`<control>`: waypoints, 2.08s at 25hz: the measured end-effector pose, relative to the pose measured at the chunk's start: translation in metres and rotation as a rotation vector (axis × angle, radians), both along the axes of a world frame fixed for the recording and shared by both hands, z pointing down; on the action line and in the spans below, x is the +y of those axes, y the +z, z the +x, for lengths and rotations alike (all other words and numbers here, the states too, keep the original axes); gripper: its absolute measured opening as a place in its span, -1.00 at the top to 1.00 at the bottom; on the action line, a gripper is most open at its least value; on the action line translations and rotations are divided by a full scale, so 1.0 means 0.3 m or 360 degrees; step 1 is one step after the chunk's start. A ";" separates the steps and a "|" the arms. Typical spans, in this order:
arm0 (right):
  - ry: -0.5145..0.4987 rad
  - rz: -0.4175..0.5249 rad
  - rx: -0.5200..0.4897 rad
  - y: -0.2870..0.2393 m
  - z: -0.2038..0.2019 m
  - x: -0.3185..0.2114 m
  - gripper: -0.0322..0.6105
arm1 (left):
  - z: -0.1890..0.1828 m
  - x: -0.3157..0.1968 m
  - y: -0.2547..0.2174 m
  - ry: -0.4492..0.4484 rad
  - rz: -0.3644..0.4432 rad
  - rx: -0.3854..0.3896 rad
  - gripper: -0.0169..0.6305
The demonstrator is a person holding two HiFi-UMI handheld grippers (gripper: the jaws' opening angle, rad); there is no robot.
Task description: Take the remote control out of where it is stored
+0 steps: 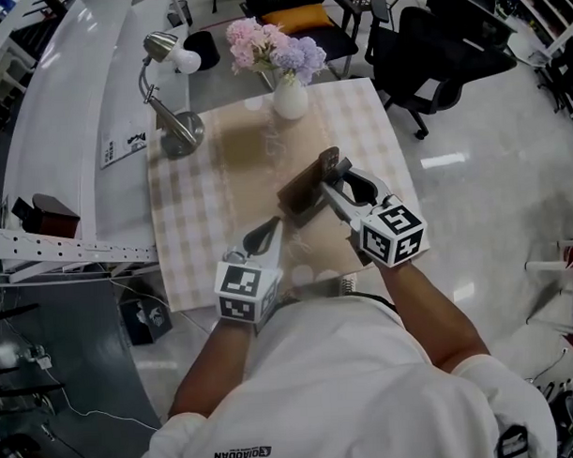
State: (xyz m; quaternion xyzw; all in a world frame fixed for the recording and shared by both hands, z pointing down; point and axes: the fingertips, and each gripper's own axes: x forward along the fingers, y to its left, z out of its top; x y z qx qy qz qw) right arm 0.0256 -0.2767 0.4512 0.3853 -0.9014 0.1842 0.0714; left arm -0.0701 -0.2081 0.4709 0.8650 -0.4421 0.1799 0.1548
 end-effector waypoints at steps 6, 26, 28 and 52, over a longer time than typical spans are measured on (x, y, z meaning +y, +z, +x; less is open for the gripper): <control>0.0064 0.0018 -0.0055 -0.046 0.181 -0.005 0.31 | 0.058 -0.006 -0.014 0.0006 0.0024 -0.0039 0.94; -0.0134 -0.0328 0.1245 0.492 0.531 0.023 0.32 | 0.154 0.018 0.005 -0.0050 -0.0005 0.0023 0.94; -0.0167 -0.0300 0.1327 0.529 0.509 0.005 0.32 | 0.150 0.022 0.009 -0.0054 -0.0010 0.0019 0.94; -0.0492 -0.0408 0.1429 0.772 0.405 -0.078 0.33 | 0.057 0.029 0.025 -0.0122 -0.0048 0.0017 0.94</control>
